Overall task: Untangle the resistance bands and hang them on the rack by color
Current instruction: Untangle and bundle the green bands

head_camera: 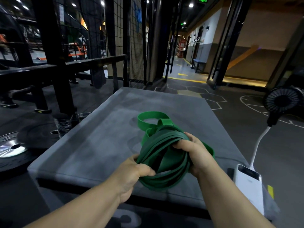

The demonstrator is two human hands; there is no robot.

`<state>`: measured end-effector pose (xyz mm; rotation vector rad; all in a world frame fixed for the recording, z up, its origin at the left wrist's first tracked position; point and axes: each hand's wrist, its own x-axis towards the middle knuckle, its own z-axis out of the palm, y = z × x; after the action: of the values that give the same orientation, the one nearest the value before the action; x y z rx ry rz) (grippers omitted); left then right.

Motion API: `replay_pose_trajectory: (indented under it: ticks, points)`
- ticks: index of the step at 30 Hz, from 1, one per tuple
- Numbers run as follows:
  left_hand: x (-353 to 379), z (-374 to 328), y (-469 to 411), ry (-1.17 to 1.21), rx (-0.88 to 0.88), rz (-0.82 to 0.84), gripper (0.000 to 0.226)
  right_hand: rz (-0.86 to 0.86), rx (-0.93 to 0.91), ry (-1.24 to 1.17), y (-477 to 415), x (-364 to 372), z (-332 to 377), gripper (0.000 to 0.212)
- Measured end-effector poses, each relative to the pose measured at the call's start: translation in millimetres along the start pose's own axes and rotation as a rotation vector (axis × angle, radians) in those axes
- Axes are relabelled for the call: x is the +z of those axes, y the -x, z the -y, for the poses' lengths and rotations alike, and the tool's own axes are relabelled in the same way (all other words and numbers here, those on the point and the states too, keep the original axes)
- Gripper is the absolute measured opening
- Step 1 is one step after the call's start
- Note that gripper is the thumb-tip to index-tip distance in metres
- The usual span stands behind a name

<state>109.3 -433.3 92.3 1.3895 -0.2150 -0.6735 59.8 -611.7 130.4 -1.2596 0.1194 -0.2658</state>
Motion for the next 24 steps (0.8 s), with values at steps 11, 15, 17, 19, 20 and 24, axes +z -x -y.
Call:
replay_pose_trajectory:
  ticks: [11, 15, 17, 19, 20, 24]
  points:
    - [-1.0, -2.8, 7.3, 0.214, -0.018, 0.154, 0.052, 0.123, 0.059, -0.070, 0.3, -0.9, -0.2, 0.038]
    - [-2.1, -2.6, 8.7, 0.235, -0.013, 0.179, 0.052, 0.160, 0.061, -0.074, -0.1, -1.0, 0.8, 0.040]
    - [0.3, -0.3, 9.6, 0.256, -0.022, 0.166, 0.054, 0.158, 0.051, -0.068, -1.3, -1.0, 1.4, 0.043]
    - [3.1, 1.0, 10.6, 0.282, -0.037, 0.146, 0.060, 0.137, 0.028, -0.072, -3.0, -1.8, 0.6, 0.043]
    - [3.5, 1.4, 10.1, 0.292, -0.040, 0.136, 0.064, 0.129, 0.014, -0.079, -3.5, -1.9, 0.3, 0.045]
    - [2.4, -0.7, 7.6, 0.324, -0.010, 0.132, 0.072, 0.138, -0.025, -0.098, -3.3, -1.4, -0.9, 0.051]
